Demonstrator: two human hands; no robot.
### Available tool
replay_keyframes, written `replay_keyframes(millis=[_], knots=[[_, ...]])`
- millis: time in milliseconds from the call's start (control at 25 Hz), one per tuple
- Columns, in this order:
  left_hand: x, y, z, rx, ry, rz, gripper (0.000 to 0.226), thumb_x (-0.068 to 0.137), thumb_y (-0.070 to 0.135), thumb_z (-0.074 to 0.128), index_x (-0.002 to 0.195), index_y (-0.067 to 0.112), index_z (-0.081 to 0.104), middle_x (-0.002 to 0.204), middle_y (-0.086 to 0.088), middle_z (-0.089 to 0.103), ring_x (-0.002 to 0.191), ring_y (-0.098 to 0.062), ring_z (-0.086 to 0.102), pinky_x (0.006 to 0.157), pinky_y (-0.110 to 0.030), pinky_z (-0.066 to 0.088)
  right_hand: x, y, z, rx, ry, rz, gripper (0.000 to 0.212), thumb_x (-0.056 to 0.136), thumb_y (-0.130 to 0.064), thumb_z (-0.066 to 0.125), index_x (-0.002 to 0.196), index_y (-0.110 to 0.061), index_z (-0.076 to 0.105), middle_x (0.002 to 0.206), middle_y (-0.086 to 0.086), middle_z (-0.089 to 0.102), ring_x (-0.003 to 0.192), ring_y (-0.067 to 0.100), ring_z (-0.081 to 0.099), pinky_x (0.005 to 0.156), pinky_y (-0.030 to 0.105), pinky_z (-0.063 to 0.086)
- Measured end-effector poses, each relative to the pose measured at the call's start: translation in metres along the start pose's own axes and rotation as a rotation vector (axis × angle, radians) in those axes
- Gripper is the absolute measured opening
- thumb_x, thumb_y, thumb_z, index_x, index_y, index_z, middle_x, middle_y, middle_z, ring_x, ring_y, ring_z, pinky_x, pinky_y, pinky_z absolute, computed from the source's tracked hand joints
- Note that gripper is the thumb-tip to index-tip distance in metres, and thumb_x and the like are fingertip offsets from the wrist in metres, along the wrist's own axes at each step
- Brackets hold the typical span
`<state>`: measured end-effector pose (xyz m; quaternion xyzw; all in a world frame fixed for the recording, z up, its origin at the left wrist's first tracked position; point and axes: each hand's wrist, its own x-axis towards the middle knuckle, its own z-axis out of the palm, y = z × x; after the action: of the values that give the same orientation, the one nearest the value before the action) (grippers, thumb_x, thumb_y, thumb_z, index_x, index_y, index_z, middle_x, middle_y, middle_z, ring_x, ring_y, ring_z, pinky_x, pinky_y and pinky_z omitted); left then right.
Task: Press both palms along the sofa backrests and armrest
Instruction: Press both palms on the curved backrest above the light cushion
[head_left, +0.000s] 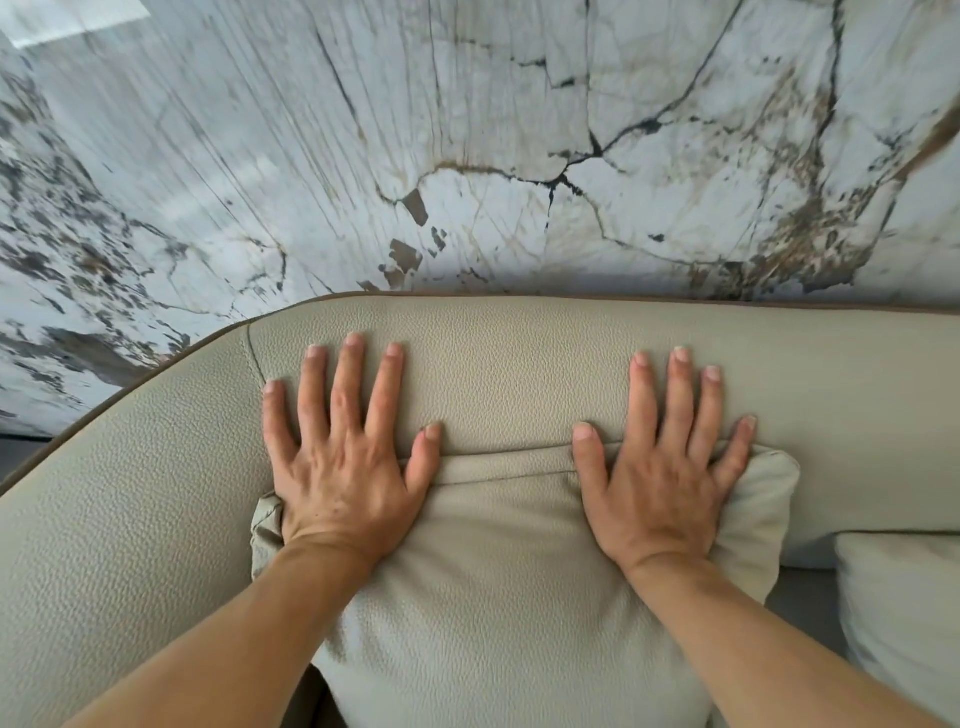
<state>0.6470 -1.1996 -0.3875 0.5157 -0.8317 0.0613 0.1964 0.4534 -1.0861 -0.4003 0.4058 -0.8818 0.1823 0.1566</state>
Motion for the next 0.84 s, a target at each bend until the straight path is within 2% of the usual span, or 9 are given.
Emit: replay_keyframes(millis=[840], knots=[[0.041, -0.003, 0.02, 0.002, -0.012, 0.036, 0.071, 0.086, 0.061, 0.031, 0.149, 0.029, 0.024, 0.155, -0.007, 0.029, 0.144, -0.032, 0.018, 0.115, -0.056, 0.006, 0.029, -0.009, 0.024, 0.004, 0.041, 0.037, 0.075, 0.086, -0.058, 0.033, 0.15, -0.022, 0.02, 0.159, 0.01, 0.018, 0.146, 0.031, 0.008, 0.113, 0.063, 0.003]])
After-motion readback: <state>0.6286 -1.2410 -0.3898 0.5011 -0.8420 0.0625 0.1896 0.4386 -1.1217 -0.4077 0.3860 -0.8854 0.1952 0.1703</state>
